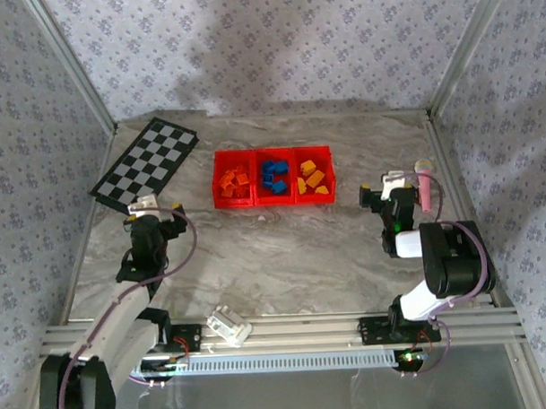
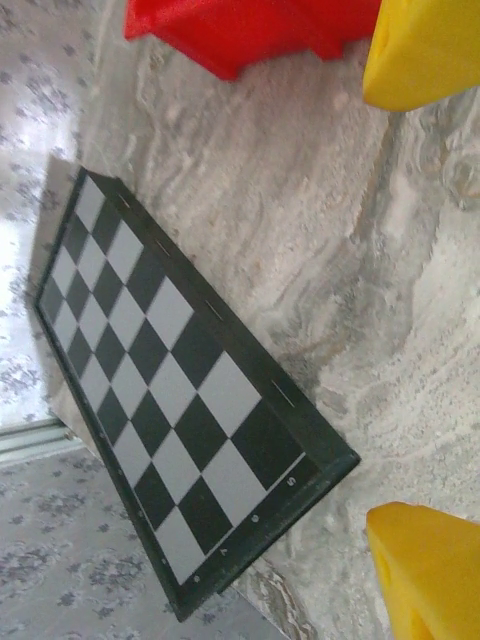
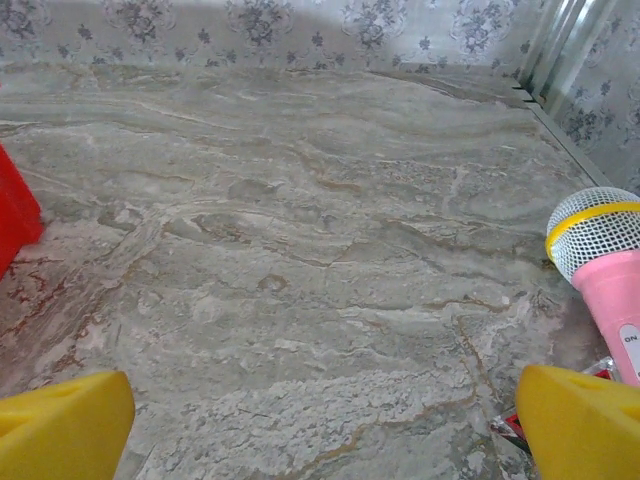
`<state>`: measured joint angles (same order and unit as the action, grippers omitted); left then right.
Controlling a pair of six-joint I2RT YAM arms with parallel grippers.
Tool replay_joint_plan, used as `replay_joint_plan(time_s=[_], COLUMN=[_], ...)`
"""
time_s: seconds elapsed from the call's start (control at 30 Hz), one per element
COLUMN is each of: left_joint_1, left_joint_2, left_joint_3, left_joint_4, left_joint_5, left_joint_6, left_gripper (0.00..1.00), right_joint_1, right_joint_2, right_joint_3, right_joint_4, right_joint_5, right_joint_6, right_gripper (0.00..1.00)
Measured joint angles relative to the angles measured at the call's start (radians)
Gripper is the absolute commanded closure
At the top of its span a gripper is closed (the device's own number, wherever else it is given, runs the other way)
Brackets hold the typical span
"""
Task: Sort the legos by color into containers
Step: Reset both arms
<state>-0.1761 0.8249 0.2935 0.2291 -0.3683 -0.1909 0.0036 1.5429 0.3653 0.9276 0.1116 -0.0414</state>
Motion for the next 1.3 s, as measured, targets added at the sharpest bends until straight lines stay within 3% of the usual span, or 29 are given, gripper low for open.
replay_joint_plan(time_s=[0.17,0.4,0.53,0.7,1.3], left_joint_1=[0.045,0.111,0.136,0.176,0.151], left_joint_2=[0.171,0.523,0.691,0.713,0.713], left_joint_3=[-0.016,0.000,0.064,0.068,0.074], left_joint_4=[0.157,0.430,0.519,0.591,0.598], left_joint_5=[-0.016,-0.030,0.051,0.102,0.114], left_joint_6=[0.016,0.064,0.107,0.108,0.120], left_gripper=[0.00,0.00,0.00,0.00,0.00], right_joint_1=[-0.002,-0.006,-0.006,-0.008,-0.008], right_joint_2=[0.000,0.000,0.000,0.000,0.000], right_joint_3=[0.000,0.000,0.000,0.000,0.000], right_joint_4=[-0.035,-0.042,-0.043,-0.043,-0.043], right_joint_5=[0.005,0.005,0.005,0.005,0.005], right_joint_6=[0.004,0.007,0.007,0.008,0.008], right_gripper=[0.00,0.00,0.00,0.00,0.00])
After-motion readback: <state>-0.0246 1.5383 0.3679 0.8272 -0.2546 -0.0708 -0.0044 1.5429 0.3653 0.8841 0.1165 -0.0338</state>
